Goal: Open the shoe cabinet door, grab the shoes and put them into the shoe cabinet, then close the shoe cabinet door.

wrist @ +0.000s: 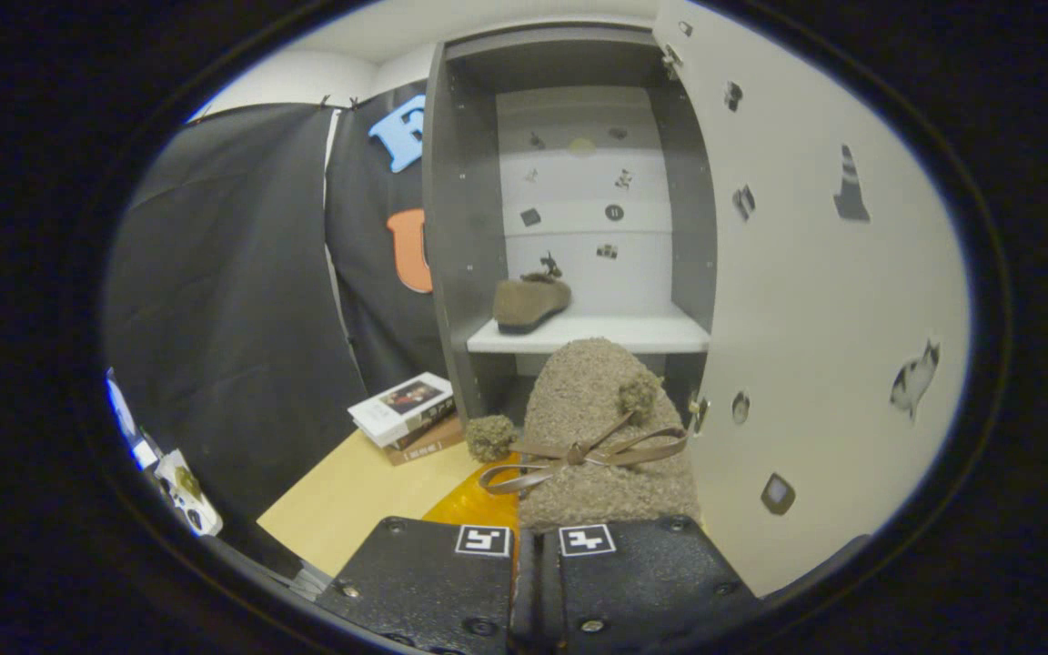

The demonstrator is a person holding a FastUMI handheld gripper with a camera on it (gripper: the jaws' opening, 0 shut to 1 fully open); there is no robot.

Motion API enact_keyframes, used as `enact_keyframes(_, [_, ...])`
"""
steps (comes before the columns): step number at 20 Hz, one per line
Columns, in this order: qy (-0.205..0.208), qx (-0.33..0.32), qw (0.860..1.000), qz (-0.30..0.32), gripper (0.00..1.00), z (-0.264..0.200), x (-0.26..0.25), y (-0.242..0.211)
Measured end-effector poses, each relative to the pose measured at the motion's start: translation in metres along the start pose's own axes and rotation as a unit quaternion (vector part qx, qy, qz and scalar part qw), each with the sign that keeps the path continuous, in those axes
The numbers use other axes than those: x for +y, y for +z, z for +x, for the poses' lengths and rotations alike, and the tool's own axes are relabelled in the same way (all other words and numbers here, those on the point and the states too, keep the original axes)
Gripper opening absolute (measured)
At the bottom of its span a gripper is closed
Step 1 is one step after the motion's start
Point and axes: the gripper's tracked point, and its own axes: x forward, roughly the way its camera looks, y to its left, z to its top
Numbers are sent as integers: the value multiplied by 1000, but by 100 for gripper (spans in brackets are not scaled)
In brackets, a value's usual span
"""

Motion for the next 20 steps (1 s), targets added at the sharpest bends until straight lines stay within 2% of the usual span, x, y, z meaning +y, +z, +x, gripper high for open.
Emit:
enact_keyframes(2, [-5, -20, 1000, -6, 7, 2, 1, 31])
enact_keyframes(5, [-11, -45, 999, -15, 7, 29, 3, 76])
enact_keyframes(12, [-25, -81, 996, -20, 7, 112, -14, 161])
enact_keyframes(20, [-58, -48, 997, -34, 7, 253, -53, 175])
